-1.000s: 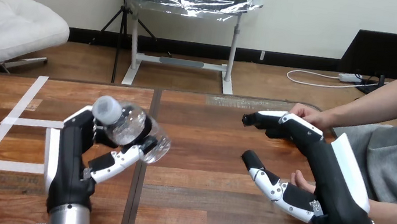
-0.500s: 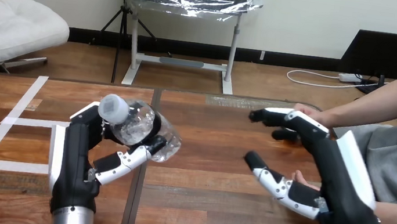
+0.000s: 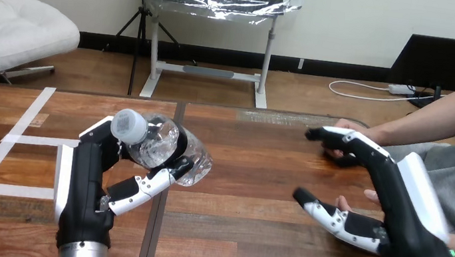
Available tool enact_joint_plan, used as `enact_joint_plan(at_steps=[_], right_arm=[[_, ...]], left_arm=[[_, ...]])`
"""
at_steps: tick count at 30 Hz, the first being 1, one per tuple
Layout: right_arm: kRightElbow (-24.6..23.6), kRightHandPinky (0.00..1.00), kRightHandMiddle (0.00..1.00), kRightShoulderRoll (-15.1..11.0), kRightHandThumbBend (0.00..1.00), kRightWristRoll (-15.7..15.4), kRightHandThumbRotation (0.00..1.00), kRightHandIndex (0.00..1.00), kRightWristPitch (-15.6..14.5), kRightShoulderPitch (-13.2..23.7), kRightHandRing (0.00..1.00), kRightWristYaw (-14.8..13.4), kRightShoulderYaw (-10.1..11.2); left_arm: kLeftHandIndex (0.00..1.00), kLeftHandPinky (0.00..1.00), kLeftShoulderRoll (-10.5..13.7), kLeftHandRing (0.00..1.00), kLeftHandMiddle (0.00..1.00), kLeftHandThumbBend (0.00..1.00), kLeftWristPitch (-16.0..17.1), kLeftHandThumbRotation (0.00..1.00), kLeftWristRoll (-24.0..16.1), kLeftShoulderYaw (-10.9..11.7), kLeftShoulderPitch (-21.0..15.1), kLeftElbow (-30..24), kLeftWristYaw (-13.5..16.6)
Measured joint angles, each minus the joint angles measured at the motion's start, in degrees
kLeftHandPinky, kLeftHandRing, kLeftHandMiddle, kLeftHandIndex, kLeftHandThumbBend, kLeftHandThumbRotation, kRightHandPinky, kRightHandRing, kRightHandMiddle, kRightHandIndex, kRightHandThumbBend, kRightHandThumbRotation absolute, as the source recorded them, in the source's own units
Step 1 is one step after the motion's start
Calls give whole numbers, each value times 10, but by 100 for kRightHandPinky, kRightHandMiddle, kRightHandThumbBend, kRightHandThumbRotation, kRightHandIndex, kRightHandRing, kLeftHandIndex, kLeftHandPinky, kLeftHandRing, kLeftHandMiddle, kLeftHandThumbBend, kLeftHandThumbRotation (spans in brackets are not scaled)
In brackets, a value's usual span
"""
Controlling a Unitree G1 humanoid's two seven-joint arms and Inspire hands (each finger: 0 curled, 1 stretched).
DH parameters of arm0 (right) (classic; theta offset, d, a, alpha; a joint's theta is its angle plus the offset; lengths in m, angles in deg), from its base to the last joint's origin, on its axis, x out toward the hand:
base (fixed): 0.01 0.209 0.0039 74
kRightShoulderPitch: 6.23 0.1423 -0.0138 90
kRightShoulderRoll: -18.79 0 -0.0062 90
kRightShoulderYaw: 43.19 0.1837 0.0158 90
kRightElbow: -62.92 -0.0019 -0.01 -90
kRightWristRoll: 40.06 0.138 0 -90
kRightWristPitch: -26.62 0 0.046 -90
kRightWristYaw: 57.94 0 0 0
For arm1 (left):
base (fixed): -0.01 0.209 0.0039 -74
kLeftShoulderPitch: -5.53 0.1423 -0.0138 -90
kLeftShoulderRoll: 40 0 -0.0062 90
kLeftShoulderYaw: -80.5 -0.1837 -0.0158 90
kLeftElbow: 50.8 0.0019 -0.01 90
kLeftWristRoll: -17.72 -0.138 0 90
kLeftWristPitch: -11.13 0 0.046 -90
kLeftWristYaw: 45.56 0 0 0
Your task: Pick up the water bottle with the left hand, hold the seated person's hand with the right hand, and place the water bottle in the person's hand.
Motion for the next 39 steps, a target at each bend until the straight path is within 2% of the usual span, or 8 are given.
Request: enact_joint_plan(at_steps=[5, 14, 22, 32, 39], right_arm=[[-9, 66, 83, -20, 71, -21, 0, 78, -33, 1, 80, 11, 6], [-19, 70, 83, -66, 79, -77, 0, 80, -92, 3, 80, 36, 12], [-19, 70, 82, -105, 84, -111, 0, 79, -125, 11, 79, 54, 19], [-19, 72, 84, -141, 86, -114, 0, 79, -170, 33, 82, 92, 25], [-19, 73, 85, -169, 86, -118, 0, 80, -189, 47, 83, 124, 25]], left_arm=[[49, 42, -2, 42, 43, 64, -4, 0, 0, 0, 0, -11, -5], [48, 41, -8, 42, 43, 64, -11, 0, 0, 0, 0, -22, -9], [48, 41, -13, 42, 43, 64, -16, 0, -2, 0, 1, -27, -9], [48, 42, -15, 42, 43, 63, -16, 0, -8, -1, 1, -28, -9], [48, 42, -15, 42, 44, 63, -16, 0, -12, -1, 2, -28, -11]])
